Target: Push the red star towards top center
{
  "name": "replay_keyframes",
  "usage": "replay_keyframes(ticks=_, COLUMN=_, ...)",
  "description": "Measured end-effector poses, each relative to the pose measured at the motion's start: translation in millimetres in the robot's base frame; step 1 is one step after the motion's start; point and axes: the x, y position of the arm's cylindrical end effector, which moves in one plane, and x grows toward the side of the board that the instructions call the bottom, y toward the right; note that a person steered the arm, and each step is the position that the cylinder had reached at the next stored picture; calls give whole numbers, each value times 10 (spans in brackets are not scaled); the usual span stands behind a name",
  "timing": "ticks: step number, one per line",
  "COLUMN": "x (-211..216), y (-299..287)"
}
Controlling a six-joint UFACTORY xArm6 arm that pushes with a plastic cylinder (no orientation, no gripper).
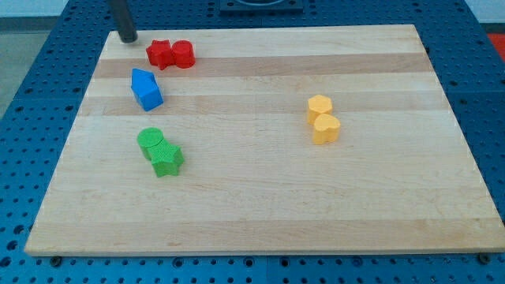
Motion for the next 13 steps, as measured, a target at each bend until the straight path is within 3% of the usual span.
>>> replay_keyframes(ticks=1, x=282, y=21)
replay_keyframes(ticks=2, x=336, y=464)
replay_keyframes(ticks=4, x=407, y=1847)
replay_keyframes(ticks=6, x=358, y=1769)
replay_keyframes(ticks=8, x=390, y=2073)
replay_keyframes(ticks=10, x=199, y=1818)
replay_keyframes(ticks=11, x=95, y=1244)
replay_keyframes(ticks=12, x=306, y=727)
replay_keyframes(ticks=13, x=559, y=709)
